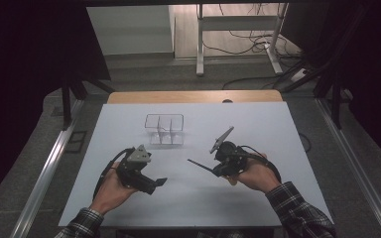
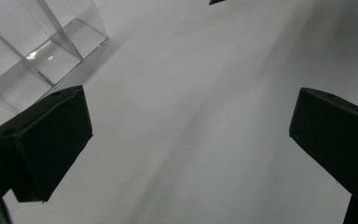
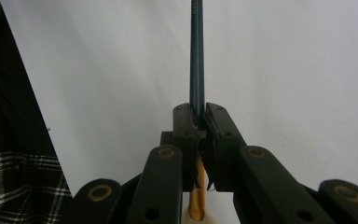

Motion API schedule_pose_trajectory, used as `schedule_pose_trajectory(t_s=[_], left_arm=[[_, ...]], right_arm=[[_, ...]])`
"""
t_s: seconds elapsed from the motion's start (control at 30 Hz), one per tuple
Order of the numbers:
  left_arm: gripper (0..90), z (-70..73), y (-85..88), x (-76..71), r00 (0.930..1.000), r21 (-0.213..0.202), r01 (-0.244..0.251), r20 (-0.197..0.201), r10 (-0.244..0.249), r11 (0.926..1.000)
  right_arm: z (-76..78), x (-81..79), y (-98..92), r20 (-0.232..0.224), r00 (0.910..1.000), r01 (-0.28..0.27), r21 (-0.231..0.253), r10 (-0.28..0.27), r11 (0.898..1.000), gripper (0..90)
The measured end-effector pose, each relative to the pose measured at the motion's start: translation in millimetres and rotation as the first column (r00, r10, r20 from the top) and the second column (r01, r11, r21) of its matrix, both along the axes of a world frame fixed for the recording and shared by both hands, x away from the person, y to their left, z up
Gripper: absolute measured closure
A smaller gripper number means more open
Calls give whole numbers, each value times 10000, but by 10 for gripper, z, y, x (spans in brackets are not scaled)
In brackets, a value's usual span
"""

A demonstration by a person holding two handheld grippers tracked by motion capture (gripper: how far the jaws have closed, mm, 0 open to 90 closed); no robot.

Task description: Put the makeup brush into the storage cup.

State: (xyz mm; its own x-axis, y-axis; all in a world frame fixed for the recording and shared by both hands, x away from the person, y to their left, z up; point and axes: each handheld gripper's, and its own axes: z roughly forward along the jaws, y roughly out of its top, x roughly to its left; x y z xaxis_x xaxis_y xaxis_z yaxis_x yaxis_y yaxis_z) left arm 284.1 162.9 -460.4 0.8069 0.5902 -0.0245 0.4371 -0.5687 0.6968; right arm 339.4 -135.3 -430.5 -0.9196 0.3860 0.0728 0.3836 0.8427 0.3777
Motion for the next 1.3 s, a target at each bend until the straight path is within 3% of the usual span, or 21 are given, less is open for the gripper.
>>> schedule_pose_trajectory(t_s=[0.37, 0.47, 0.57, 0.73, 0.9, 1.1, 1.3], left_arm=[[0, -9, -213, 64, 9986, 57, 528, 98, -528, 9986], [0, -10, -284, 95, 9964, 301, 836, 125, -840, 9960], [0, -26, -362, 101, 9964, 231, 826, 184, -830, 9963], [9, -37, -449, 128, 9928, 797, 1133, 307, -1161, 9904], [35, -63, -527, 132, 9899, 1070, 1329, 360, -1375, 9853], [92, -107, -595, 100, 9868, 1203, 1545, 305, -1592, 9806], [255, -95, -607, 58, 9825, 1163, 1736, 482, -1802, 9779]], right_arm=[[52, -5, 112, -141, 9993, -343, -100, 341, 9994, 837], [64, -10, 156, -201, 9987, -466, -89, 464, 9989, 837], [73, -18, 201, -265, 9978, -602, -87, 600, 9981, 837], [97, -34, 268, -292, 9960, -853, -138, 849, 9963, 837], [110, -60, 334, -354, 9934, -1096, -203, 1088, 9938, 837], [95, -101, 402, -533, 9894, -1364, -209, 1351, 9904, 837], [74, -136, 450, -671, 9858, -1558, -232, 1539, 9875, 836]])
